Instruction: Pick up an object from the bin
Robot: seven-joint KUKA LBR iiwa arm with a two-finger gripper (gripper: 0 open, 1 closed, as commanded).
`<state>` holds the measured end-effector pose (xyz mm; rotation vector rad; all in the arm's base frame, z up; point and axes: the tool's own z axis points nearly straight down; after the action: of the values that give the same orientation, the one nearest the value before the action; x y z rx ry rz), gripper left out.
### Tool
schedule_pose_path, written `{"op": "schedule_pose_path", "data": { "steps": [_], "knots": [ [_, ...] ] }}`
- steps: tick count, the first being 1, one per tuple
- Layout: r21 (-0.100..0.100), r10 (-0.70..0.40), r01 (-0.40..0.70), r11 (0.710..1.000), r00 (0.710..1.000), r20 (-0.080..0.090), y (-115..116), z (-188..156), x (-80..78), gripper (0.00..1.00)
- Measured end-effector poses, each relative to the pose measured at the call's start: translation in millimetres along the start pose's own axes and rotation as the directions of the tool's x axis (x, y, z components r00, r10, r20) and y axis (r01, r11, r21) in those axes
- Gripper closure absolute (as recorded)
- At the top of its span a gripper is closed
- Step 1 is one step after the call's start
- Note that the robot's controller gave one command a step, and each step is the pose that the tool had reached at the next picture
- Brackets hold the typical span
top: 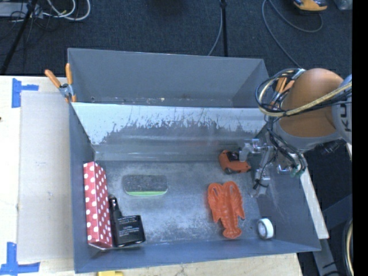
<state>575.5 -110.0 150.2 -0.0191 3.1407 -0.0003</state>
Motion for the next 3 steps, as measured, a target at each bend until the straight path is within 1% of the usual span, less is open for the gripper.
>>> {"op": "schedule_pose_path", "data": {
  "steps": [1,2,3],
  "knots": [
    [-0.002,-0.043,0.043,0.999,0.999,-0.004,15,40,8.1,0.00],
    [0.000,-0.068,0.068,0.998,0.998,-0.001,30,75,17.6,0.00],
    [-0.001,-0.080,0.080,0.997,0.997,-0.004,34,90,14.2,1.00]
  ]
}}
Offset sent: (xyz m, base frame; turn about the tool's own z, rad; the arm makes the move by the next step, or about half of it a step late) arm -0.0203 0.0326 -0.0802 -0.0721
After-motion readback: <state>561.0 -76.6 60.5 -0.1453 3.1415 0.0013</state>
